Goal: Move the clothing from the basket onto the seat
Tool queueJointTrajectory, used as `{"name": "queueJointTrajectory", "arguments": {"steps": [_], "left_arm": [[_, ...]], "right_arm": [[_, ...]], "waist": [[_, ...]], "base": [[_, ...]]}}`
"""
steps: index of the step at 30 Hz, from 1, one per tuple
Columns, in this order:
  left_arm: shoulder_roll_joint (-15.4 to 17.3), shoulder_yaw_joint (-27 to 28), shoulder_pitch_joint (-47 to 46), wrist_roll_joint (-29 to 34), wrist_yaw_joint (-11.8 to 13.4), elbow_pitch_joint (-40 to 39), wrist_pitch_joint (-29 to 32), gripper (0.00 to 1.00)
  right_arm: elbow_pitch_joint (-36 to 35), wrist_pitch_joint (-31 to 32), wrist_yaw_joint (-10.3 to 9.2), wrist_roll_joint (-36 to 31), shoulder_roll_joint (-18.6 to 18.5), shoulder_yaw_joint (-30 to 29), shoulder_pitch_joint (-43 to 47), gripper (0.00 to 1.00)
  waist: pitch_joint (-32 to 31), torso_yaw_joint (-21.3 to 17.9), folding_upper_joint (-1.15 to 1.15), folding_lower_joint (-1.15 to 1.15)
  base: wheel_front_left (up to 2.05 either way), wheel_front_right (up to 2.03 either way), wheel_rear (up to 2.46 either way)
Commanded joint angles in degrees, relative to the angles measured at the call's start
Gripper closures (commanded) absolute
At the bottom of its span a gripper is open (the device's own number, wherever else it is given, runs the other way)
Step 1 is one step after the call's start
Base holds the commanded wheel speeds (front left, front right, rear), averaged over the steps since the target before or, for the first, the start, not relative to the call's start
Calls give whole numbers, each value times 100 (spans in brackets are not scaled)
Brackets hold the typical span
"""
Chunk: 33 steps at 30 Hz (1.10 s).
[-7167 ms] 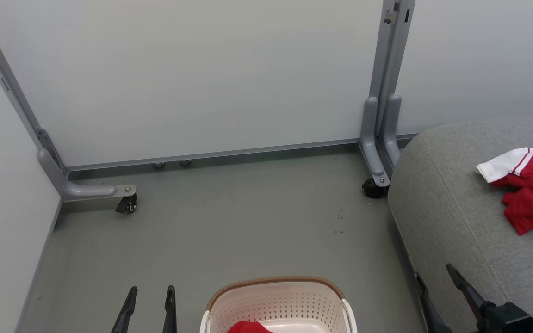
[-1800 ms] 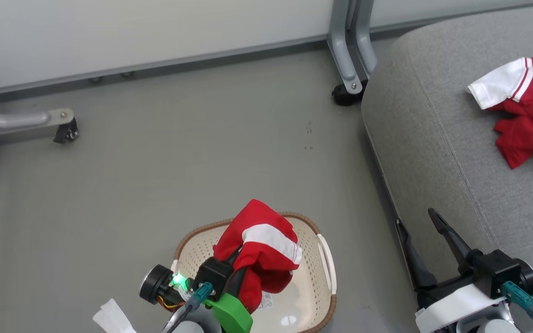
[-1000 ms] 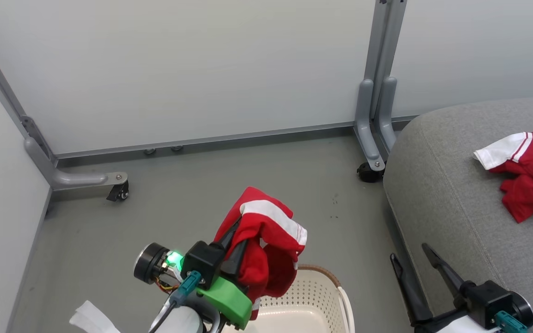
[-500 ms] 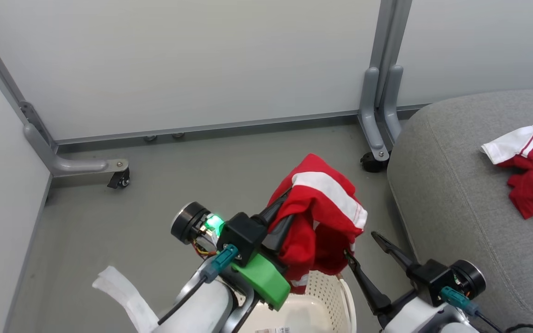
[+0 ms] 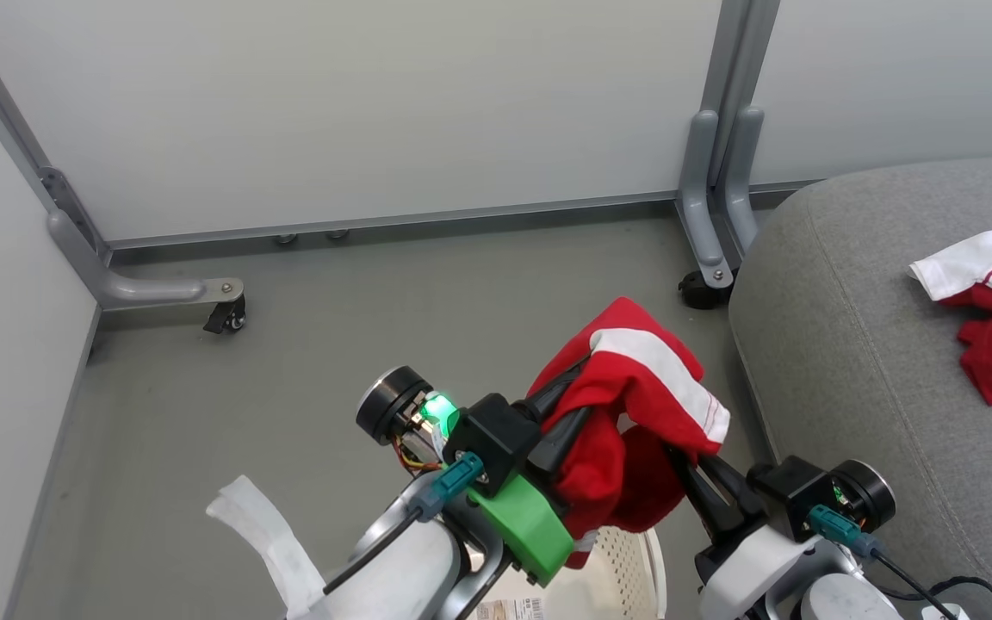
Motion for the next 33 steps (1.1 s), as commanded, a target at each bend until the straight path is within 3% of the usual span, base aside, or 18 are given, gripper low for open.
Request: {"name": "queueJointTrajectory", "arguments": {"steps": [1, 21, 22, 23, 33], "left_arm": [[49, 8, -29, -56, -12, 55, -44, 100], [165, -112, 199, -300, -91, 362, -16, 100], [179, -102, 198, -290, -66, 355, -20, 36], [192, -100, 195, -285, -46, 354, -14, 0], [254, -112, 198, -349, 11, 308, 29, 0]], "right_arm": [[6, -8, -9, 17, -24, -14, 36, 100], [-18, -7, -8, 128, -127, -96, 166, 100], [-24, -8, -8, 126, -125, -101, 169, 100], [-31, -7, -8, 125, -124, -102, 167, 100], [-115, -8, -9, 161, -68, -175, 104, 100]], "waist": [[3, -24, 0, 0], [-51, -128, 0, 0], [-52, -129, 0, 0], [-53, -131, 0, 0], [-31, -146, 0, 0]], "base": [[0, 0, 0], [0, 0, 0], [0, 0, 0], [0, 0, 0], [0, 0, 0]]}}
